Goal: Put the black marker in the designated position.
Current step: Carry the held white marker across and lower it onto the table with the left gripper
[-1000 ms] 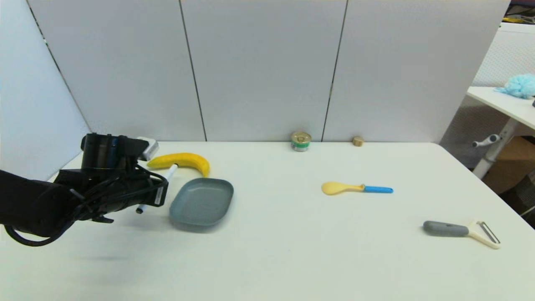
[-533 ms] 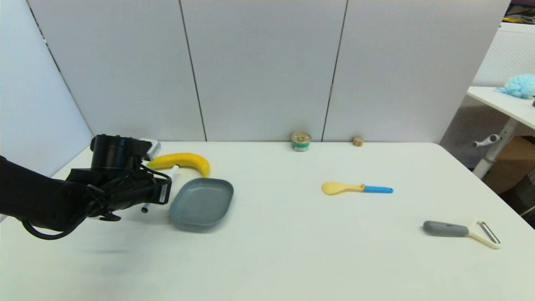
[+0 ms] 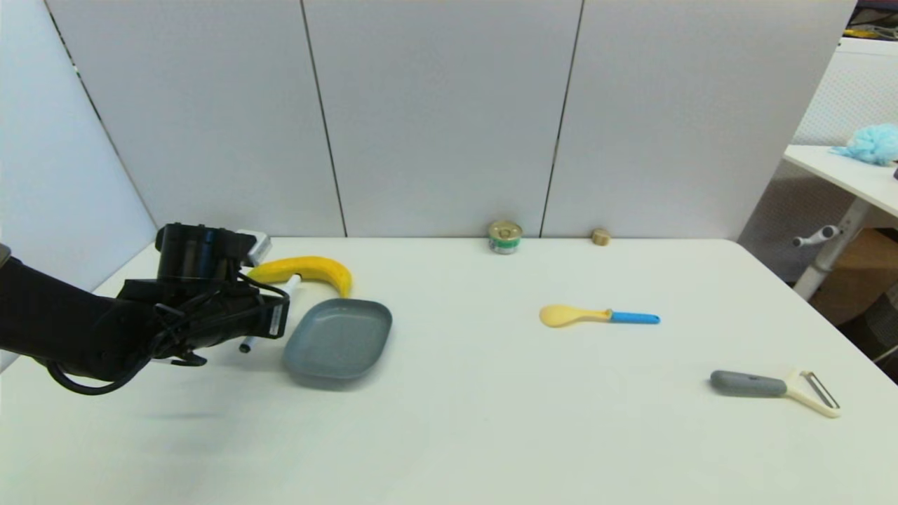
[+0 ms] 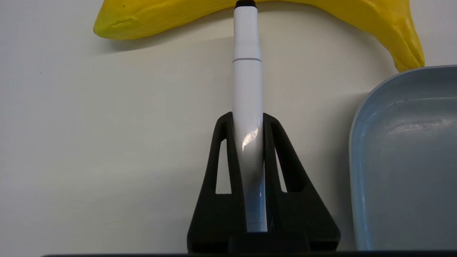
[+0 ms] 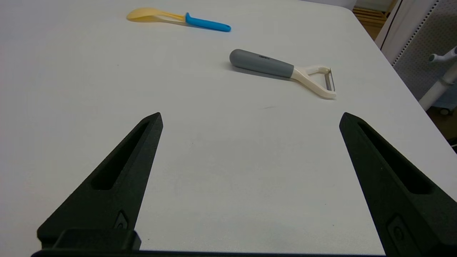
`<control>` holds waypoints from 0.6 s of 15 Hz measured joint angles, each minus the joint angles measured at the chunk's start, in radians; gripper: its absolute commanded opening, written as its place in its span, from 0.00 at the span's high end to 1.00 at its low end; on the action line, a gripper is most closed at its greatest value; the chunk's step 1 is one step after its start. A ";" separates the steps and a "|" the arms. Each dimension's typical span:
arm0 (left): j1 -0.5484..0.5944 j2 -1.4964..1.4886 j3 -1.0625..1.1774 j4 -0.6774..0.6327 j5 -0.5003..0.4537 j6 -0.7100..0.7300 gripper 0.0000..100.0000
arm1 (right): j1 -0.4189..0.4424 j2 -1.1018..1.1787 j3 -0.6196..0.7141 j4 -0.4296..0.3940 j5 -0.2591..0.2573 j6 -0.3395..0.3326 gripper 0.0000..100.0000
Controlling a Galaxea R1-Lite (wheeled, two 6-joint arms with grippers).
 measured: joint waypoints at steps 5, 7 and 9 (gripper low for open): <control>0.003 0.000 -0.003 -0.001 0.000 0.001 0.00 | 0.000 0.000 0.000 0.000 0.000 0.000 0.00; 0.003 -0.001 -0.005 -0.001 0.000 0.001 0.00 | 0.000 0.000 0.000 0.000 0.000 0.000 0.00; 0.005 -0.005 -0.010 0.000 0.000 0.007 0.00 | 0.000 0.000 0.000 0.000 0.000 0.000 0.00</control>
